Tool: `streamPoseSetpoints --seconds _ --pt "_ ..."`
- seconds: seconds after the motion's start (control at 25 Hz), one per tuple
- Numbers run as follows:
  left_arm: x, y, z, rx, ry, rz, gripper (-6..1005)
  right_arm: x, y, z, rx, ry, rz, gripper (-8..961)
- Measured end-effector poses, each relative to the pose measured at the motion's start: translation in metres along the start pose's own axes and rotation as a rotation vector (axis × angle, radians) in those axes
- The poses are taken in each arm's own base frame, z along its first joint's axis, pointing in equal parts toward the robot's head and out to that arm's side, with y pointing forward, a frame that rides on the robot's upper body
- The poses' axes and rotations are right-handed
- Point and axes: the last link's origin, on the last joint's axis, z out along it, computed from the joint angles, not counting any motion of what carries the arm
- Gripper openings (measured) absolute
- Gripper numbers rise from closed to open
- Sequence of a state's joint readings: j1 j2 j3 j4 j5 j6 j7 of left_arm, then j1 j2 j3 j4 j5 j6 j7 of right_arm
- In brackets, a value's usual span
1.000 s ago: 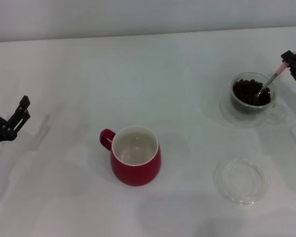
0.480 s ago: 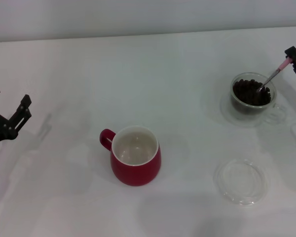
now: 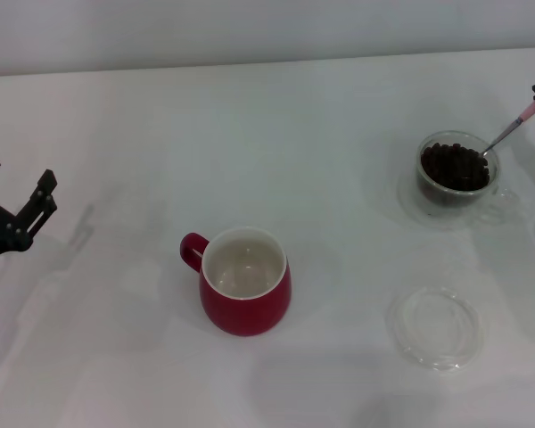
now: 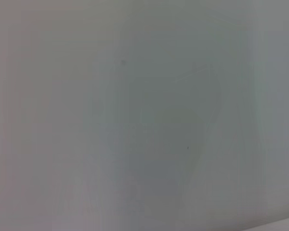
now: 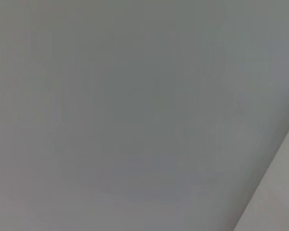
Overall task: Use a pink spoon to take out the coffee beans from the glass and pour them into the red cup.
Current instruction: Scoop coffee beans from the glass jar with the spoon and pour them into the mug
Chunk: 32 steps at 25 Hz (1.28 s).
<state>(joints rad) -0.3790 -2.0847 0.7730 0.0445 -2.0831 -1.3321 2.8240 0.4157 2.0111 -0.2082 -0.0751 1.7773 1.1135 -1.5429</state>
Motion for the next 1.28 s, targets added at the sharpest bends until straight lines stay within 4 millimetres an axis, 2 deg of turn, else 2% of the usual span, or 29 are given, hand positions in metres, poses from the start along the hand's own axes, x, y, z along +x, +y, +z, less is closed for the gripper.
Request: streamPoseSetpoints --seconds 0.52,1.28 --pt "0.000 -0.001 0.002 -0.001 -0.002 0.003 762 0.000 -0.002 0.000 0.011 -0.004 0.031 149" --pt "0.000 -0.002 0.000 0.004 -0.004 0.006 761 0.006 0.015 0.003 -0.091 0.033 0.022 149"
